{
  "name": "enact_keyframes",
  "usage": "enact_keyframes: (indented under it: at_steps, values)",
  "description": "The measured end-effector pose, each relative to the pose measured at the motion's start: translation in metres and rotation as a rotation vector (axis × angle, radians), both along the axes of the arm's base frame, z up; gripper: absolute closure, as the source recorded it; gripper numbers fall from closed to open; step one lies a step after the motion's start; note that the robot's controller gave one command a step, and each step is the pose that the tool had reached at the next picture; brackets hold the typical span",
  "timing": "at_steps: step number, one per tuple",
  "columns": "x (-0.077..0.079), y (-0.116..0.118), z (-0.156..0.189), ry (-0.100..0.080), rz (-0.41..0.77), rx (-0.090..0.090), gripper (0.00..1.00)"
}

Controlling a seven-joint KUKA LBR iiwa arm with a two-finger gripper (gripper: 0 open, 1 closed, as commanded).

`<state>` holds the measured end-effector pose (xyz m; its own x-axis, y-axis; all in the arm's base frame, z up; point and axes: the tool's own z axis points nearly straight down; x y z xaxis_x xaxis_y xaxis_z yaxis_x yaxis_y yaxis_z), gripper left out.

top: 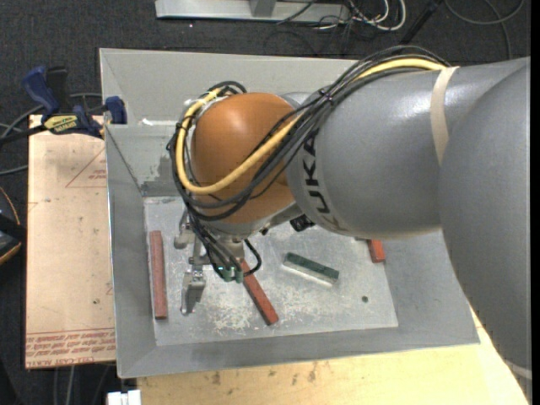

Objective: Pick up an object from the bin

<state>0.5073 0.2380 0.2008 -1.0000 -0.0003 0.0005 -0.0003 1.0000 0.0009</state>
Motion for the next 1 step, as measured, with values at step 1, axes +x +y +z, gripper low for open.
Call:
enact_keyframes:
  at_steps: [1]
  values:
    - [0.0056,-0.0012,-0.0519,-0.007,-0.009,0.003,0.00]
